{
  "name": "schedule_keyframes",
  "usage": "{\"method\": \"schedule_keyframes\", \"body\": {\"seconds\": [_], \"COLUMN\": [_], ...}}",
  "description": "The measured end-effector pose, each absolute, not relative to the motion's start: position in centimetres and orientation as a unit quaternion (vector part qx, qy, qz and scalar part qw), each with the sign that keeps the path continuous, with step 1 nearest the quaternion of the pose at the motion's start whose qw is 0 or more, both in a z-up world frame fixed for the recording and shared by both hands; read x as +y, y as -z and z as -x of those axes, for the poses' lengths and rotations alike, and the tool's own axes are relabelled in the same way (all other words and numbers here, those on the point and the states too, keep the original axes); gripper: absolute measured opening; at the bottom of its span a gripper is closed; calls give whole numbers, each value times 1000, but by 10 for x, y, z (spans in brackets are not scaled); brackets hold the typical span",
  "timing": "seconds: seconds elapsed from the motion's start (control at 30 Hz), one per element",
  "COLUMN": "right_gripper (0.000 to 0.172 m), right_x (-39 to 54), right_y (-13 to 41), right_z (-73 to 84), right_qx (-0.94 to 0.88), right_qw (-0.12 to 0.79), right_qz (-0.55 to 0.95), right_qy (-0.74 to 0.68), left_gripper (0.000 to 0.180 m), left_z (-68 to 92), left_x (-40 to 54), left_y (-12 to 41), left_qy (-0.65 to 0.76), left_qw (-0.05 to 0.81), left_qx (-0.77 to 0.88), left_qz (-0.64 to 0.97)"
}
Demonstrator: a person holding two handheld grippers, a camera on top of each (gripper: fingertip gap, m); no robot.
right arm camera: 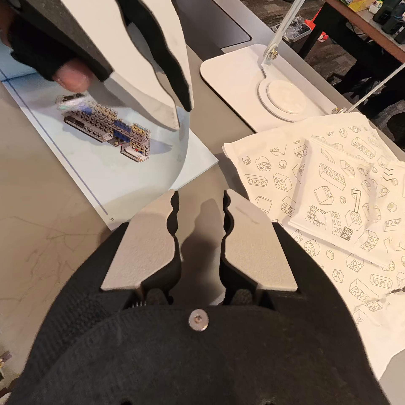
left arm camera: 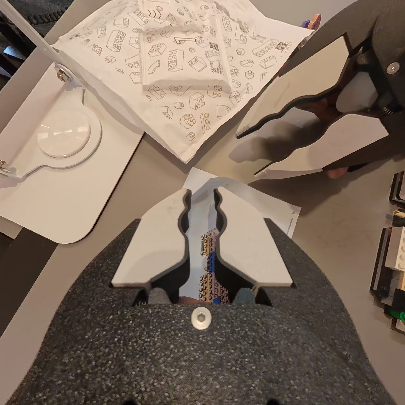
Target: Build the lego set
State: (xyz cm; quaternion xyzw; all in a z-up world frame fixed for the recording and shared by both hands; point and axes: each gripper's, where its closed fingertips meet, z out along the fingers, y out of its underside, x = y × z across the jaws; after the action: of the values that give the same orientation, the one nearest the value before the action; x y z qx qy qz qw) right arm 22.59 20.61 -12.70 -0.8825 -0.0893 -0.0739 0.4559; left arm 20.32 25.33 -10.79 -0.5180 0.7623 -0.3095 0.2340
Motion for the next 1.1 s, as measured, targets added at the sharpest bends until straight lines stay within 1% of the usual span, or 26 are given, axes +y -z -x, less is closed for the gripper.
{"method": "schedule_keyframes", "body": {"seconds": [0.13,0.23,0.33,0.57,0.83,1.0,1.03,1.07,1.1], "right_gripper": [39,39,39,37,36,38,39,40,40], "right_x": [206,207,209,217,222,232,234,236,237], "right_y": [130,134,135,126,128,125,124,124,124], "right_z": [-224,-222,-222,-229,-225,-201,-195,-191,-187], "right_qx": [-97,-102,-104,-92,-114,-127,-130,-133,-136], "right_qw": [447,435,431,457,455,462,462,461,461], "right_qz": [887,892,894,883,879,876,876,876,876], "right_qy": [70,62,55,51,87,56,46,40,37], "left_gripper": [5,0,0,0,0,0,2,7,16], "left_z": [-203,-202,-202,-200,-197,-191,-188,-184,-179], "left_x": [255,257,258,261,265,268,269,273,277], "left_y": [105,102,100,93,85,81,81,81,81], "left_qy": [311,314,318,316,329,350,355,353,349], "left_qw": [246,253,257,266,272,274,276,283,290], "left_qx": [764,763,761,758,748,727,719,710,700], "left_qz": [509,505,505,505,509,523,529,539,551]}}
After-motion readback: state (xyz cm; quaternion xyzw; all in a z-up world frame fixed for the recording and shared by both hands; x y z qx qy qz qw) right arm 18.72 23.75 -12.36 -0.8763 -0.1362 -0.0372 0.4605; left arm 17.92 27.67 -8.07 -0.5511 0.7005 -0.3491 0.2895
